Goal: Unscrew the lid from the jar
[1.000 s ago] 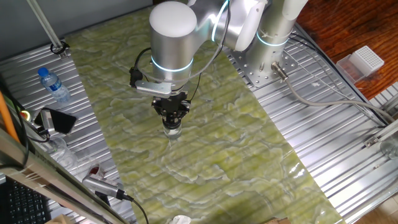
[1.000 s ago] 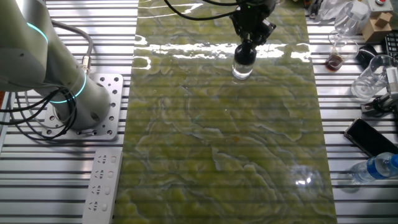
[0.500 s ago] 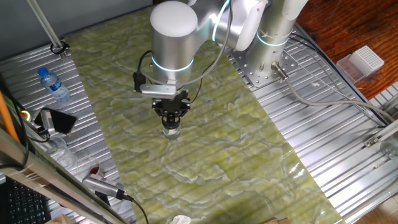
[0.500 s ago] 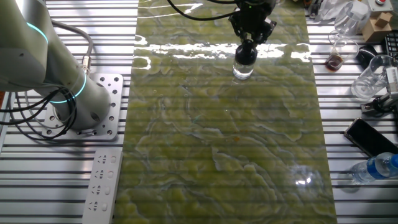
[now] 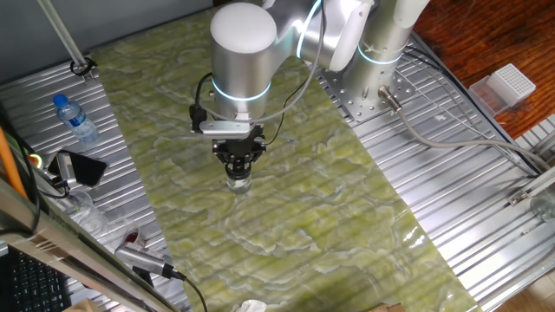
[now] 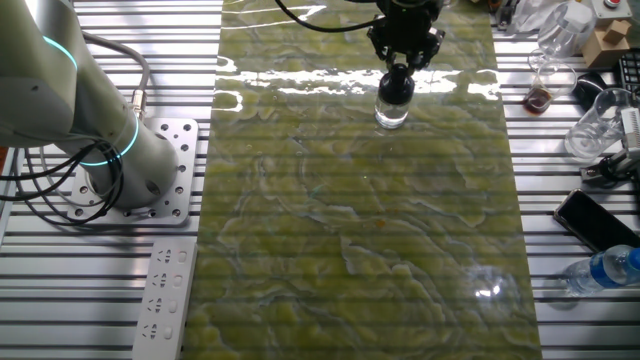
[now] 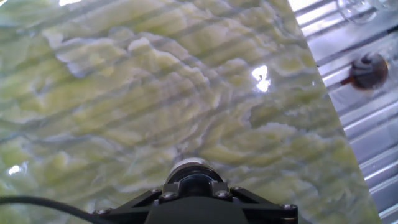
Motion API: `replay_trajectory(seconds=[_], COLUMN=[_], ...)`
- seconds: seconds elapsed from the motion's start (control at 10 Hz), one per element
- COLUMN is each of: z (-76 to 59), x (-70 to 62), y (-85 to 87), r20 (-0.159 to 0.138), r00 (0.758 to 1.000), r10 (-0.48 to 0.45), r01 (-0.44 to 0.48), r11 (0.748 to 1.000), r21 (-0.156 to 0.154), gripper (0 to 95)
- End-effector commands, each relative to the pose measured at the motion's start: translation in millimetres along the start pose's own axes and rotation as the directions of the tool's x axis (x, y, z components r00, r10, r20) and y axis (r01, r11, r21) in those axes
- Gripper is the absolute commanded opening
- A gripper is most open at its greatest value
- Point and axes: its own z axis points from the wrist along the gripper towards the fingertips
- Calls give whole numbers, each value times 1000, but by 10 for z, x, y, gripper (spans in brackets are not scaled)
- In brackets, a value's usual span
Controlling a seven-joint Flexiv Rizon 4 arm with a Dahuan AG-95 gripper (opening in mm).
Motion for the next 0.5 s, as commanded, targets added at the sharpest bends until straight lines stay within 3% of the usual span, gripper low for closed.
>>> replay_trajectory(seconds=[0.1,0.3,0.4,0.5], z=[-9,-9,-9,-9], x=[0,0,0,0], y=[3,3,3,3], r20=[3,5,5,5], r00=[1000,999,999,999], r10=[23,36,38,42], r01=[-23,-36,-38,-42], r11=[1000,999,999,999], r21=[1,1,0,0], gripper=[0,0,190,190])
